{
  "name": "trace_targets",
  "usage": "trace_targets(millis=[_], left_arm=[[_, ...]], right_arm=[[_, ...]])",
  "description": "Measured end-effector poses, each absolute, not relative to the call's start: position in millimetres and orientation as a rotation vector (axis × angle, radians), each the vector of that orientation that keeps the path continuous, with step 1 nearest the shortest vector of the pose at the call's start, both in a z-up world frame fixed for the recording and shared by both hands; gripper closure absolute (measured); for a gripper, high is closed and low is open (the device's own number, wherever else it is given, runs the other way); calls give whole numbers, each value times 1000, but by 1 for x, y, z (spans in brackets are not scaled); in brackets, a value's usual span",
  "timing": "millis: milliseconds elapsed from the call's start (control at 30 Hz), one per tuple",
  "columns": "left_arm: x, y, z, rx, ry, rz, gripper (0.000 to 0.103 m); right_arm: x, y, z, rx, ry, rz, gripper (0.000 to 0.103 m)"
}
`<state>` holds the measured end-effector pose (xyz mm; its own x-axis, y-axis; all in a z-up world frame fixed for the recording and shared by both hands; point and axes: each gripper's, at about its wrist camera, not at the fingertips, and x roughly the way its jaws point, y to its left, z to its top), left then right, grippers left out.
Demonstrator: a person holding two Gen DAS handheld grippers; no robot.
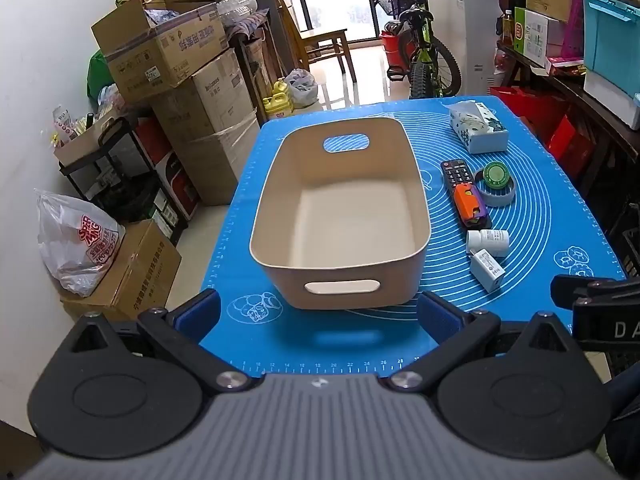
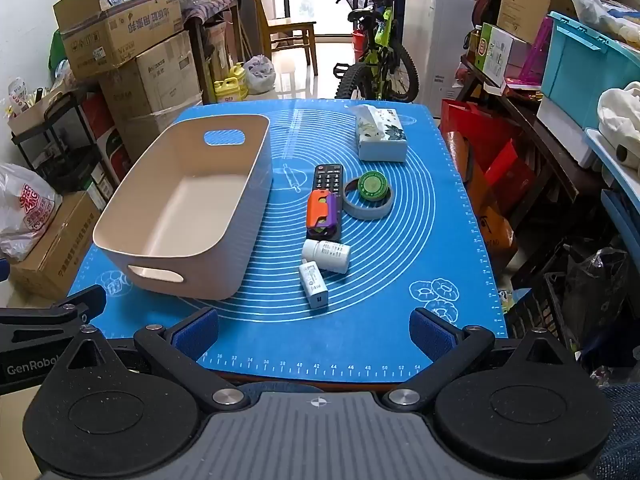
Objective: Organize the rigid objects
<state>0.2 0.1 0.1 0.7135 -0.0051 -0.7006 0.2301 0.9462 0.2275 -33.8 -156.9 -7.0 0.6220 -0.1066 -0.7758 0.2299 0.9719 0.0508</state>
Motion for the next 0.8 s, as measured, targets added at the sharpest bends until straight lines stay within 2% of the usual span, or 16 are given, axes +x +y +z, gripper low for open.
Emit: trace_targets(millis=[800], left_arm=[[0, 0, 0, 313, 766, -131, 0]], right_arm=[[-33, -157, -8, 156, 885, -191, 2]])
